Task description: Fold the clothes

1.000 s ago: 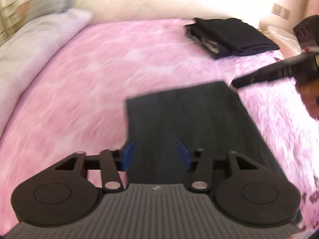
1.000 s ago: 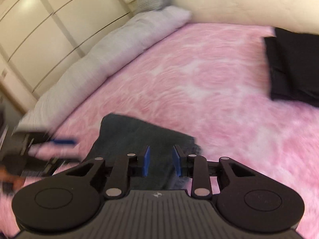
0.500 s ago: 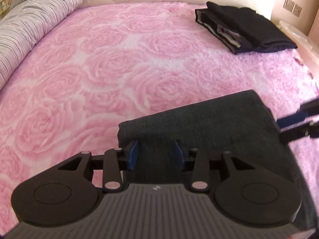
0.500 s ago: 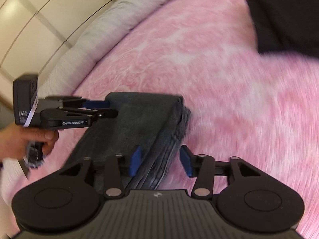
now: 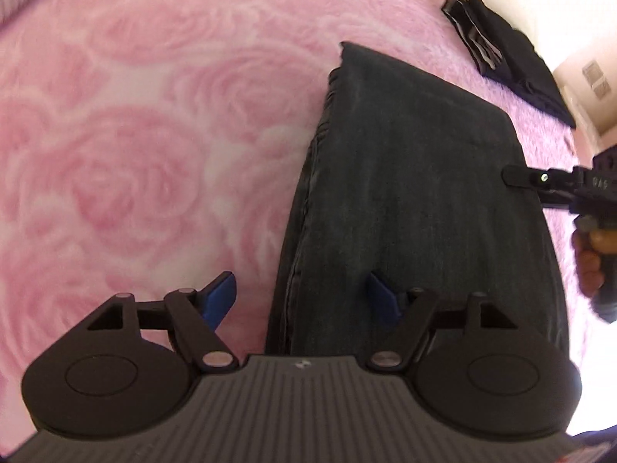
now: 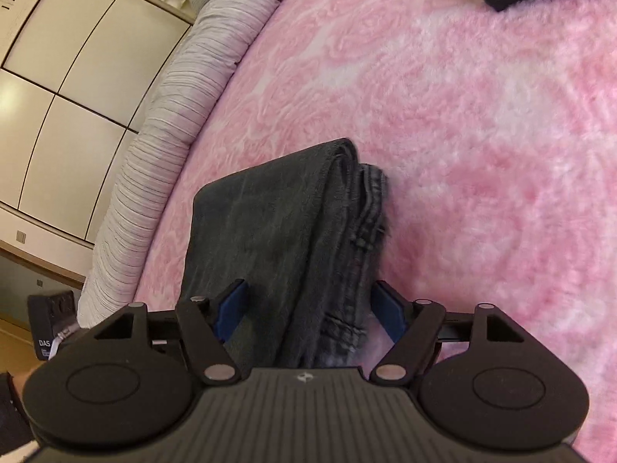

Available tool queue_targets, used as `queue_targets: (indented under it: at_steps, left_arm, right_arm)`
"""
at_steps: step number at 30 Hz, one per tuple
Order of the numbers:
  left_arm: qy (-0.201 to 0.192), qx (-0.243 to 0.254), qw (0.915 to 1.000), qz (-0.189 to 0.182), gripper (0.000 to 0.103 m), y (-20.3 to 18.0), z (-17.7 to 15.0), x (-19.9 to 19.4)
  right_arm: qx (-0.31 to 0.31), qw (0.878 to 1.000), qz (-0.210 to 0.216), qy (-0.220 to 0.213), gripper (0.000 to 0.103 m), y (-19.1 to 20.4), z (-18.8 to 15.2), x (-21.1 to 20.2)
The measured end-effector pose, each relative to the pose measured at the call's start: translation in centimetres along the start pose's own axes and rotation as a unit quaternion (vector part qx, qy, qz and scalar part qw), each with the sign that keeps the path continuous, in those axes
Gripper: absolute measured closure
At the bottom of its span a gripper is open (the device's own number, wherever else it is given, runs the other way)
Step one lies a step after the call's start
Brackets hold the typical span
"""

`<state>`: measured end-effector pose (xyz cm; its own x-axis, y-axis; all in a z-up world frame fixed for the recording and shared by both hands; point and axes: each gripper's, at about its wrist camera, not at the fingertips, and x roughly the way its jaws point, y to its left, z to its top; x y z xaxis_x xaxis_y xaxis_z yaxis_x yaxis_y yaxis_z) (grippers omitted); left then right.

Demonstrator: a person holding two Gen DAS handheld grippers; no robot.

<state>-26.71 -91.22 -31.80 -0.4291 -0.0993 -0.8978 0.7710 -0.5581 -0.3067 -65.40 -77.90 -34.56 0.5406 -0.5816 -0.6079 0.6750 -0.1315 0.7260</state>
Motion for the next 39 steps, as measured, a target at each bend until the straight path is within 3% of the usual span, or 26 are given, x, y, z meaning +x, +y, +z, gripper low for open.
queue_targets:
  at_steps: [5, 7, 10, 12, 14, 16, 17, 19, 21, 26, 29, 33, 35, 36, 38, 39]
  left_arm:
    - [0.021, -0.046, 0.9980, -0.037, 0.031, 1.5, -0.2, 0.4]
    - [0.051, -0.050, 0.9955, -0.062, 0.030, 1.8, -0.3, 0.5]
    - [0.102, -0.016, 0.9908, -0.088, 0.017, 1.1, -1.2, 1.2]
    - [0.107, 0.007, 0.9902, -0.089, 0.007, 0.4, -1.5, 1.6]
    - [0.111, 0.014, 0.9902, -0.084, 0.005, -0.1, -1.5, 2.0]
    - [0.113, 0.021, 0.9902, -0.079, 0.007, -0.5, -1.4, 2.1]
    - [0.112, 0.022, 0.9905, -0.077, 0.015, -0.5, -1.4, 1.9]
    - [0.104, 0.021, 0.9910, -0.081, 0.035, -0.5, -1.7, 0.9]
    - [0.086, 0.010, 0.9926, -0.085, 0.061, -0.4, -2.3, -0.3]
    - [0.052, -0.028, 0.9929, -0.103, 0.079, -2.9, -4.8, -3.4]
    - [0.047, -0.070, 0.9885, -0.126, 0.081, -6.3, -8.3, -4.1]
    - [0.005, -0.171, 0.9731, -0.154, 0.080, -12.6, -13.2, -3.7]
    - [-0.009, -0.214, 0.9655, -0.148, 0.077, -14.9, -14.6, -2.6]
    - [-0.013, -0.221, 0.9650, -0.140, 0.072, -15.9, -15.1, -2.1]
    - [-0.008, -0.205, 0.9714, -0.120, 0.070, -16.4, -15.3, -2.1]
    - [-0.004, -0.193, 0.9749, -0.111, 0.068, -16.4, -15.3, -2.3]
  right_arm:
    - [0.003, 1.000, -0.016, -0.006, 0.026, 0.7, -0.4, 0.4]
    - [0.016, 1.000, -0.016, -0.001, 0.026, 0.6, -0.5, 0.0]
    - [0.021, 1.000, -0.017, 0.006, 0.026, 0.9, -1.7, -1.1]
    - [0.023, 1.000, -0.011, 0.018, 0.026, 1.0, -3.2, -1.5]
    - [0.027, 0.999, -0.004, 0.025, 0.026, 1.0, -4.5, -1.4]
    - [0.024, 1.000, 0.000, 0.021, 0.026, 1.2, -4.9, -0.9]
    - [0.025, 0.999, -0.001, 0.023, 0.028, 1.2, -4.7, -0.7]
    - [0.030, 0.999, -0.004, 0.028, 0.039, 1.3, -4.3, -0.2]
    - [0.029, 0.999, -0.007, 0.042, 0.059, 1.2, -3.9, -0.3]
    - [-0.030, 0.995, -0.014, 0.090, 0.071, 2.8, -0.7, -1.8]
    - [-0.101, 0.983, -0.033, 0.150, 0.072, 4.6, 2.9, -2.6]
    - [-0.218, 0.942, -0.058, 0.249, 0.068, 7.0, 6.1, -2.0]
    - [-0.254, 0.930, -0.084, 0.252, 0.062, 7.0, 5.9, -1.6]
    - [-0.271, 0.924, -0.097, 0.252, 0.053, 6.9, 5.8, -1.4]
    - [-0.273, 0.929, -0.118, 0.219, 0.052, 6.1, 5.8, -1.8]
    - [-0.265, 0.938, -0.115, 0.191, 0.052, 5.7, 5.9, -2.6]
